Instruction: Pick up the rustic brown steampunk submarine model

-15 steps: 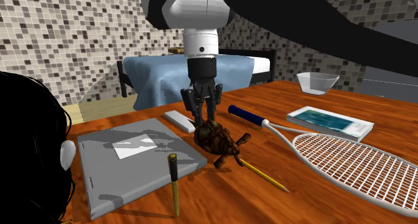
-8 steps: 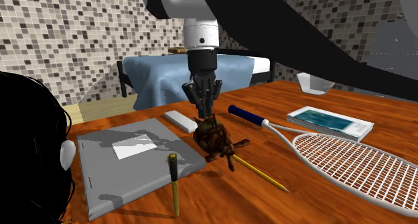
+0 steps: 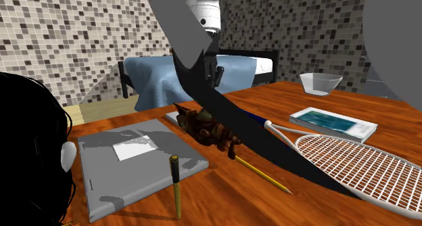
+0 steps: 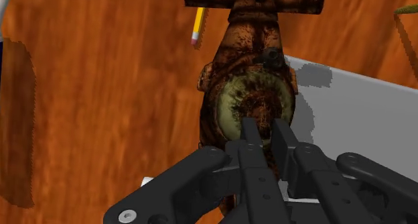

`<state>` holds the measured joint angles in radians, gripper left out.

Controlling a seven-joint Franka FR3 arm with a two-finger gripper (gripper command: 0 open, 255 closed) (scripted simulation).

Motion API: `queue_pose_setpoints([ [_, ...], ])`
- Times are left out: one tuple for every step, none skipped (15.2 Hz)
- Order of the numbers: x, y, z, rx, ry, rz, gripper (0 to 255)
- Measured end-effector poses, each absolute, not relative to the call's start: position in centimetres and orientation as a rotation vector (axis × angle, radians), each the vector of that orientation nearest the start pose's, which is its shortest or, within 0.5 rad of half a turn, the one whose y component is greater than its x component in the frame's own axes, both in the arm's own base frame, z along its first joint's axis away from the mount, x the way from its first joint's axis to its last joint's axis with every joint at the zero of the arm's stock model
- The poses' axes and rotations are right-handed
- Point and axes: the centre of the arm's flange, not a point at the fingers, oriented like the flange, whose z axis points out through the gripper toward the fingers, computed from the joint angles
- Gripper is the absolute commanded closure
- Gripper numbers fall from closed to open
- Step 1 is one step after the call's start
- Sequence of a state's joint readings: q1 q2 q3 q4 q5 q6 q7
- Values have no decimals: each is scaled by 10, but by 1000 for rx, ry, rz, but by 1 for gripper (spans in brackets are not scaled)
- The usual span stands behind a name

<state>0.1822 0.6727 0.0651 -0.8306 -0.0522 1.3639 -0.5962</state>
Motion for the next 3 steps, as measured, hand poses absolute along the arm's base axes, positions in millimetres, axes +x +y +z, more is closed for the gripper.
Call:
queue_pose_setpoints([
  [694,149,526,-2859,-1251,216,255],
  [694,151,531,-2859,-1251,215,255],
  [694,151,534,-2859,-1251,216,255],
])
